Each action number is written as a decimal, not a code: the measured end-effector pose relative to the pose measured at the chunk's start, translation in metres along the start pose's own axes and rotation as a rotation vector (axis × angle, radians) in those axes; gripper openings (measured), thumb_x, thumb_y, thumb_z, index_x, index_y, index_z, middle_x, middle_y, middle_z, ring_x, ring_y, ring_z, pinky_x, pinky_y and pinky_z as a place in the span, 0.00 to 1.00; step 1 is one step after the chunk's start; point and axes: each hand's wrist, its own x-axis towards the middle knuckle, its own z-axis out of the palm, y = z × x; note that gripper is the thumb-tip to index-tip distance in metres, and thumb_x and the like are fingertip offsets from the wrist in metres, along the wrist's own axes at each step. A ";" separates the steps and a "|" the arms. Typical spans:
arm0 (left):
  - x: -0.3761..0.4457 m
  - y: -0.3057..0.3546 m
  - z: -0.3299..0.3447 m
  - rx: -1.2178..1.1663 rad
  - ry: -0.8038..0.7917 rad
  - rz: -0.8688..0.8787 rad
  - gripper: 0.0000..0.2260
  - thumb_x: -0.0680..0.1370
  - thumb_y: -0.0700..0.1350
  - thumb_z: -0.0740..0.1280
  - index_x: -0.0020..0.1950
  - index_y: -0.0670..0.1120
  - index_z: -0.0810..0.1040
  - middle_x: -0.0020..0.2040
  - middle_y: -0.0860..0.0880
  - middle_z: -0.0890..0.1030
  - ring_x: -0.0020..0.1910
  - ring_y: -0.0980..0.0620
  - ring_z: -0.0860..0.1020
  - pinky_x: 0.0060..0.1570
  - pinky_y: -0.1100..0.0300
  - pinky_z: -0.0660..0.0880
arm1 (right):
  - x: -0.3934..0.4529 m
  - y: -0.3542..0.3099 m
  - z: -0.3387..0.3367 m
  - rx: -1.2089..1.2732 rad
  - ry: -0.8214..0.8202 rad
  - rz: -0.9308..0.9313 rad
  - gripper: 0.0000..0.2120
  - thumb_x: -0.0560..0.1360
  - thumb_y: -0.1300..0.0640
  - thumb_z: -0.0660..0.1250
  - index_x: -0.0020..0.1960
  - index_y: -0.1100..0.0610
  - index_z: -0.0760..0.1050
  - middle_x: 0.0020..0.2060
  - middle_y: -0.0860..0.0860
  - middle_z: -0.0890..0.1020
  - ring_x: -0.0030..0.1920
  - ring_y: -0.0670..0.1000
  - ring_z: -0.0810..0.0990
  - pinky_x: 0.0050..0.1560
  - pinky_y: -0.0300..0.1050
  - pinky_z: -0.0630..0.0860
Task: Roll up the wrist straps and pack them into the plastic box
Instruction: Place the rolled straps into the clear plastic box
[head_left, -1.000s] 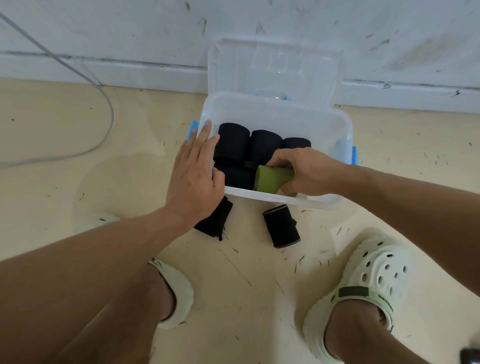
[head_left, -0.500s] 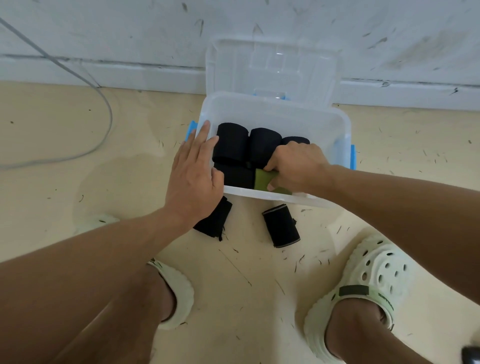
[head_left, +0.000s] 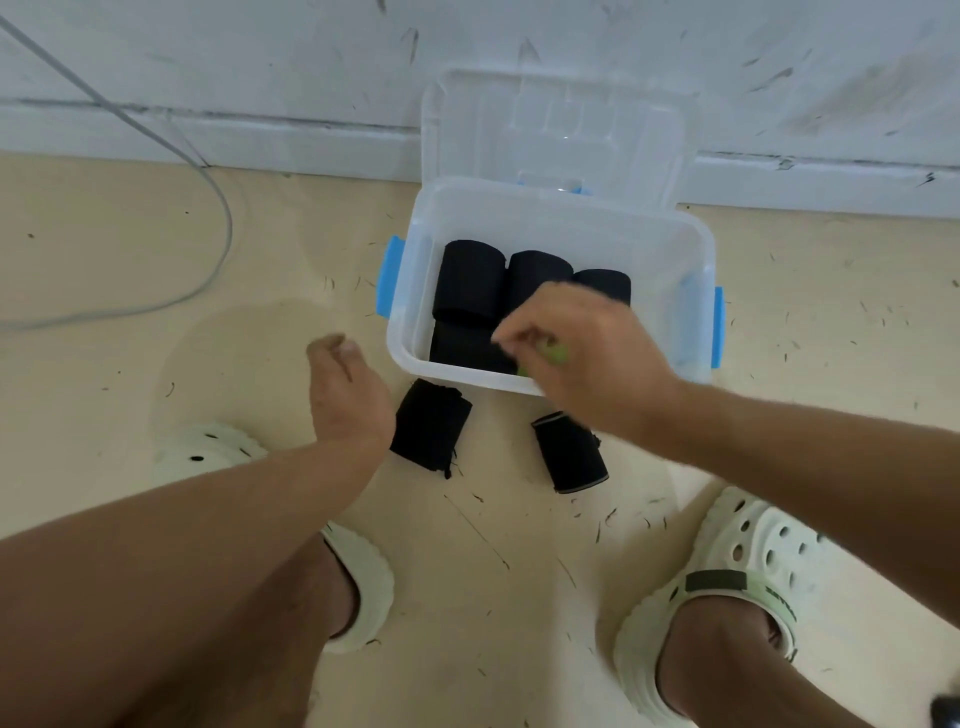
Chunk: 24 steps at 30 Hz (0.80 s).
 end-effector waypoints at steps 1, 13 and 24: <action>0.001 -0.006 -0.002 0.033 -0.006 -0.101 0.14 0.88 0.48 0.54 0.70 0.45 0.71 0.60 0.47 0.79 0.59 0.44 0.78 0.54 0.53 0.70 | -0.012 -0.009 0.008 0.044 -0.030 -0.082 0.06 0.78 0.58 0.70 0.51 0.51 0.84 0.44 0.44 0.83 0.44 0.45 0.80 0.48 0.41 0.78; -0.006 -0.020 0.004 0.512 -0.669 -0.080 0.12 0.82 0.38 0.61 0.64 0.42 0.77 0.56 0.43 0.81 0.54 0.45 0.78 0.51 0.56 0.73 | -0.058 -0.008 0.089 0.471 -0.558 0.873 0.26 0.81 0.45 0.68 0.77 0.50 0.70 0.62 0.48 0.82 0.60 0.50 0.81 0.57 0.42 0.78; -0.008 -0.018 0.000 0.544 -0.811 -0.174 0.10 0.77 0.34 0.64 0.56 0.39 0.80 0.51 0.38 0.84 0.44 0.44 0.82 0.42 0.56 0.79 | -0.061 -0.007 0.102 0.474 -0.551 0.963 0.20 0.76 0.44 0.75 0.64 0.52 0.79 0.47 0.47 0.82 0.46 0.46 0.80 0.40 0.37 0.74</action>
